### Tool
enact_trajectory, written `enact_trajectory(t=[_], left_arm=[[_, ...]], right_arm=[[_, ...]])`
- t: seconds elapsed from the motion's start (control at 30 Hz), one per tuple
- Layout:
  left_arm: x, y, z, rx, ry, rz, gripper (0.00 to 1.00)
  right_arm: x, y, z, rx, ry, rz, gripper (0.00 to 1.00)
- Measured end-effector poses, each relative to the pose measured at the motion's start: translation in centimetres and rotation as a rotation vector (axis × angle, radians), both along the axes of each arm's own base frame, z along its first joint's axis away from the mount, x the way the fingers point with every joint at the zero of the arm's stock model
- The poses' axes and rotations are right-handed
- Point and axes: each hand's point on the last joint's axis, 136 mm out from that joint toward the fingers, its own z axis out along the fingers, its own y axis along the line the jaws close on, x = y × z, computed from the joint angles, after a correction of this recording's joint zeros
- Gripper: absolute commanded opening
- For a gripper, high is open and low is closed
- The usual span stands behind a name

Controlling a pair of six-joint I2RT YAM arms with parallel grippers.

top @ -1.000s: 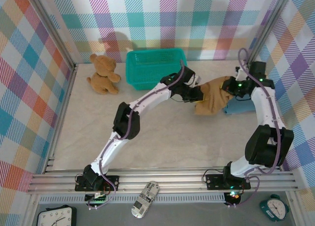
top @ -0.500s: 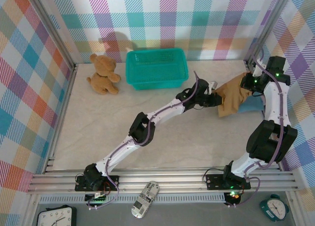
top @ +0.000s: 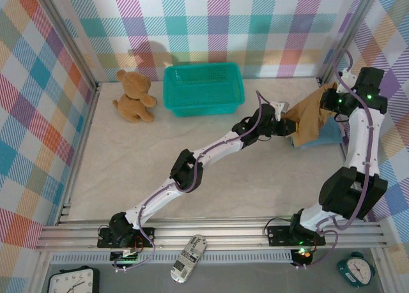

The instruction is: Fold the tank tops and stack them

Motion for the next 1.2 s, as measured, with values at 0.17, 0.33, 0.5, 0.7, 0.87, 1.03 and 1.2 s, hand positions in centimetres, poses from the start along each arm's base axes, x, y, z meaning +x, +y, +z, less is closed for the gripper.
enact_trajectory(t=[0.17, 0.33, 0.5, 0.7, 0.87, 1.03, 1.2], left_arm=[[0.5, 0.0, 0.8, -0.016, -0.052, 0.022, 0.00], [1.1, 0.3, -0.7, 0.000, -0.010, 0.039, 0.00], [1.4, 0.9, -4.8, 0.073, 0.076, 0.046, 0.00], [1.1, 1.8, -6.9, 0.115, 0.188, 0.024, 0.00], [0.2, 2.2, -7.8, 0.134, 0.286, -0.011, 0.01], [-0.4, 3.0, -9.4, 0.183, 0.386, -0.016, 0.08], [-0.2, 3.7, -10.4, 0.208, 0.435, 0.005, 0.20]], right_arm=[[-0.4, -0.1, 0.7, -0.036, -0.019, 0.010, 0.00], [1.2, -1.2, -4.8, 0.007, 0.090, 0.012, 0.00], [2.9, -2.4, -13.0, 0.059, 0.252, 0.014, 0.00], [3.6, -3.4, -18.7, 0.062, 0.370, 0.021, 0.05], [4.0, -4.3, -22.0, 0.053, 0.437, 0.022, 0.16], [4.3, -5.0, -22.4, 0.020, 0.445, 0.020, 0.35], [4.5, -5.6, -20.3, -0.015, 0.412, -0.013, 0.43]])
